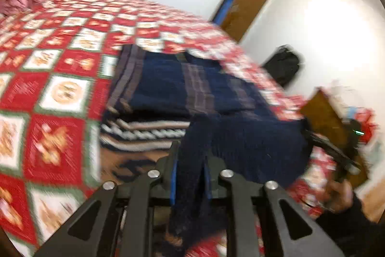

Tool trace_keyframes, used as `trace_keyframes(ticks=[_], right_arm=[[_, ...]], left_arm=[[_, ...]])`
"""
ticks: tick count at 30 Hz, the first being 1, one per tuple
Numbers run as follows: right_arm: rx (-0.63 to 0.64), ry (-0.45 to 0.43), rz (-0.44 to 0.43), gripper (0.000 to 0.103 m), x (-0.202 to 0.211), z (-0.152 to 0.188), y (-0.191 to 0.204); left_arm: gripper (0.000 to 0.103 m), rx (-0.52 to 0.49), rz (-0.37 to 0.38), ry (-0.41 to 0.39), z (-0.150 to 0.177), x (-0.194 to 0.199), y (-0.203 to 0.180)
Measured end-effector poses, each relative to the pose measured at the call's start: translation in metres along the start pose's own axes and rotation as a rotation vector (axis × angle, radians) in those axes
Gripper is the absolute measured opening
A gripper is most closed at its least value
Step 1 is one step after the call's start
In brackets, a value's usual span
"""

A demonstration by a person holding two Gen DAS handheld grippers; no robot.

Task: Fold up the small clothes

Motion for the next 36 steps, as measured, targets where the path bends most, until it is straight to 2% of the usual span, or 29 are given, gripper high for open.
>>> trace_keyframes(ticks=[2,3,4,6,10,12,16,18,19,21,22,23,24,25,26,27,28,29,30,31,32,34,36], right_arm=[[-0.012,0.035,-0.01,0.008,-0.016,0.013,0.0],[-0.014,0.053,-0.019,0.008,-0.023,0.021,0.001],[-0.012,0.064,-0.025,0.008,-0.028,0.027,0.002],[-0.013,0.08,-0.036,0.008,-0.036,0.034,0.002],[-0.032,0.074,-0.054,0.008,-0.041,0.039,0.002],[-0.033,0.076,-0.056,0.008,-0.041,0.039,0.002],[-0.036,0.092,-0.07,0.01,-0.041,0.039,0.004],[-0.056,0.103,-0.093,0.013,-0.042,0.039,0.004],[-0.069,0.112,-0.111,0.019,-0.042,0.038,0.004],[-0.107,0.109,-0.16,0.04,-0.042,0.035,0.005],[-0.131,0.098,-0.186,0.061,-0.042,0.032,0.006],[-0.154,0.086,-0.206,0.072,-0.043,0.03,0.007],[-0.161,0.081,-0.209,0.072,-0.044,0.028,0.008],[-0.152,0.083,-0.202,0.072,-0.046,0.027,0.01],[-0.126,0.088,-0.189,0.072,-0.048,0.027,0.013],[-0.096,0.091,-0.166,0.071,-0.049,0.027,0.014],[-0.065,0.093,-0.139,0.064,-0.05,0.027,0.016],[-0.03,0.1,-0.108,0.042,-0.052,0.028,0.018],[-0.013,0.107,-0.09,0.028,-0.053,0.029,0.018],[0.022,0.121,-0.053,0.017,-0.054,0.03,0.017],[0.035,0.122,-0.044,0.013,-0.054,0.03,0.015],[0.039,0.115,-0.048,0.008,-0.051,0.029,0.013],[0.019,0.097,-0.065,0.008,-0.043,0.026,0.012]], left_arm=[[0.023,0.011,-0.087,-0.007,-0.013,-0.01,0.014],[0.027,0.036,-0.11,-0.008,-0.019,-0.01,0.022],[0.031,0.051,-0.106,-0.008,-0.022,-0.008,0.025],[0.047,0.058,-0.064,-0.028,-0.021,0.005,0.028],[0.05,-0.042,-0.054,0.005,0.0,0.007,0.012],[0.061,-0.102,-0.088,0.015,0.009,-0.003,0.007],[0.062,-0.094,-0.129,0.077,0.017,-0.031,0.012],[0.062,-0.059,-0.186,0.112,0.023,-0.044,0.022],[0.062,-0.048,-0.183,0.108,0.022,-0.045,0.024],[0.062,-0.042,-0.175,0.1,0.02,-0.043,0.023],[0.062,-0.037,-0.171,0.1,0.02,-0.043,0.023],[0.061,-0.032,-0.163,0.096,0.02,-0.042,0.023],[0.057,-0.033,-0.159,0.087,0.021,-0.042,0.023],[0.053,-0.038,-0.159,0.077,0.021,-0.041,0.024],[0.04,-0.042,-0.155,0.068,0.022,-0.041,0.023],[0.031,-0.032,-0.136,0.065,0.023,-0.039,0.023],[0.028,-0.016,-0.125,0.062,0.023,-0.038,0.024],[0.021,0.002,-0.114,0.06,0.023,-0.036,0.025],[0.017,0.01,-0.106,0.056,0.023,-0.035,0.024],[0.016,0.013,-0.105,0.05,0.024,-0.035,0.023],[0.015,0.011,-0.101,0.042,0.026,-0.034,0.022],[0.013,0.003,-0.099,0.031,0.028,-0.034,0.018],[0.011,0.004,-0.051,0.022,0.03,-0.03,0.008]])
Point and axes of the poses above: each gripper's, at about its wrist camera, not at the fingertips, and x roughly against the way its jaws point, y to its left, z to its underside, the point moved 10 cm from there along -x, roughly the way its jaws point, and after that the axes turned 15 degrees about x, right-handed, at the moved point
